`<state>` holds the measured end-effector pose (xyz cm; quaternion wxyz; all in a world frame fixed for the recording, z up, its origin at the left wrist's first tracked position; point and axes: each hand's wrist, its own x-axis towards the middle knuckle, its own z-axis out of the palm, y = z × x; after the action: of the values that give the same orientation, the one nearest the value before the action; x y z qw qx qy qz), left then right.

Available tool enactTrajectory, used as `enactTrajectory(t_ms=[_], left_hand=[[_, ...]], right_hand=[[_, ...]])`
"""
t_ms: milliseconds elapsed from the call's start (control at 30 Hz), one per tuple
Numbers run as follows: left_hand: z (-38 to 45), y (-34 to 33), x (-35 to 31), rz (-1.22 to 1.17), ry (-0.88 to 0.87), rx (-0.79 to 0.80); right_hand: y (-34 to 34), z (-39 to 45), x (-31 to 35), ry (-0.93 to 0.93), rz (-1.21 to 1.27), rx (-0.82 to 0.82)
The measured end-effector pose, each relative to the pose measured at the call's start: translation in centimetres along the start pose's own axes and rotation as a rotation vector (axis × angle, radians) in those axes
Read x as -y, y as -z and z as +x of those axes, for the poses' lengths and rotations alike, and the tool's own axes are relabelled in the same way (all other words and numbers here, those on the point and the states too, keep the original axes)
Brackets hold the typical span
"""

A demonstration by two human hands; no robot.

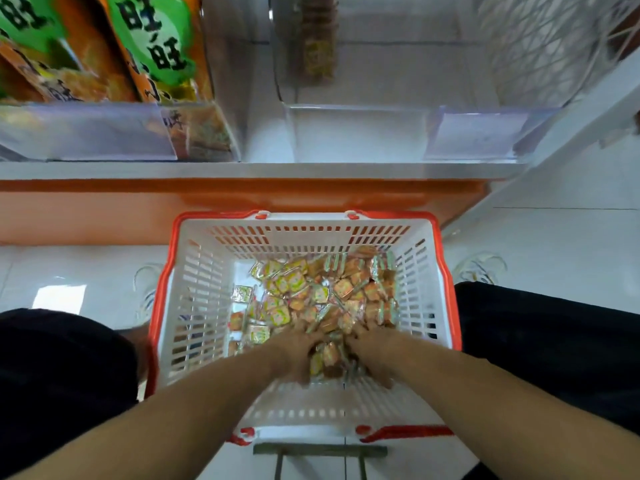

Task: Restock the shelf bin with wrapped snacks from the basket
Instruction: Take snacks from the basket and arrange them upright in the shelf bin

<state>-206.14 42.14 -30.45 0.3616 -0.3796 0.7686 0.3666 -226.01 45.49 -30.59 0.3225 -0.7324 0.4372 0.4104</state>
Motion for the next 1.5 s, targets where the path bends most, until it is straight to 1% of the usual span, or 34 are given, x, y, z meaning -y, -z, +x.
enactTrajectory(t_ms=[167, 267, 367, 500, 567, 633, 700, 767, 867, 933, 1000, 1033, 1100, 1167, 1267, 1333, 1400, 1500], left_hand=[[0.2, -1.3, 0.2, -0.05, -0.064, -0.179], [0.3, -1.6, 0.1, -0.134, -0.071, -0.199], [0.3, -0.9, 0.3, -0.253, -0.054, -0.197], [0.8, -1.0, -0.1, -0.48, 0.058, -0.251], [1.1, -0.7, -0.4, -0.568, 0.108, -0.274], [1.0, -0.2, -0.4, -0.66, 0.146, -0.28], [0.7, 0.5, -0.1, -0.766, 0.184, -0.277], [0.1, 1.8, 0.2, -0.823, 0.215, -0.284], [-1.7, 4.8, 0.6, -0.903, 0.206, -0.282], [-3.8, 7.6, 0.5, -0.996, 0.167, -0.226], [-6.4, 10.9, -0.1, -1.077, 0.087, -0.118], [-7.9, 12.6, -0.6, -1.098, 0.034, -0.074], [-11.1, 16.0, -1.8, -1.107, -0.085, -0.061], [-14.5, 19.0, -3.2, -1.117, -0.222, -0.06], [-19.4, 22.2, -4.7, -1.239, -0.401, -0.008], [-21.8, 23.4, -5.3, -1.345, -0.468, -0.053], [-23.3, 24.0, -5.7, -1.546, -0.492, -0.128], [-24.2, 24.1, -5.5, -1.772, -0.491, -0.206]], right_hand=[[-1.5, 0.0, 0.6, -0.006, -0.077, -0.098], [-1.2, -0.2, 0.1, 0.043, 0.015, -0.149], [-0.9, -0.4, -0.5, 0.126, 0.03, -0.191], [-0.6, -0.1, 0.0, 0.144, 0.066, -0.206], [-0.3, 0.0, 0.0, 0.13, 0.141, -0.182], [0.0, -0.2, -0.3, 0.096, 0.312, -0.177], [0.6, -0.7, -0.7, 0.068, 0.425, -0.191], [2.3, -1.7, -1.3, 0.049, 0.456, -0.183], [6.3, -4.2, -2.0, 0.07, 0.472, -0.188], [9.7, -6.7, -2.3, 0.091, 0.467, -0.199], [13.8, -10.2, -2.4, 0.104, 0.482, -0.213], [15.9, -12.3, -2.5, 0.108, 0.518, -0.219], [19.8, -17.1, -2.7, 0.136, 0.648, -0.23], [22.8, -22.2, -2.8, 0.194, 0.737, -0.305], [25.4, -28.3, -2.6, 0.349, 0.929, -0.441], [26.1, -30.1, -2.1, 0.465, 1.104, -0.551], [26.0, -30.4, -1.1, 0.579, 1.3, -0.668], [25.8, -29.0, 0.4, 0.648, 1.528, -0.847]])
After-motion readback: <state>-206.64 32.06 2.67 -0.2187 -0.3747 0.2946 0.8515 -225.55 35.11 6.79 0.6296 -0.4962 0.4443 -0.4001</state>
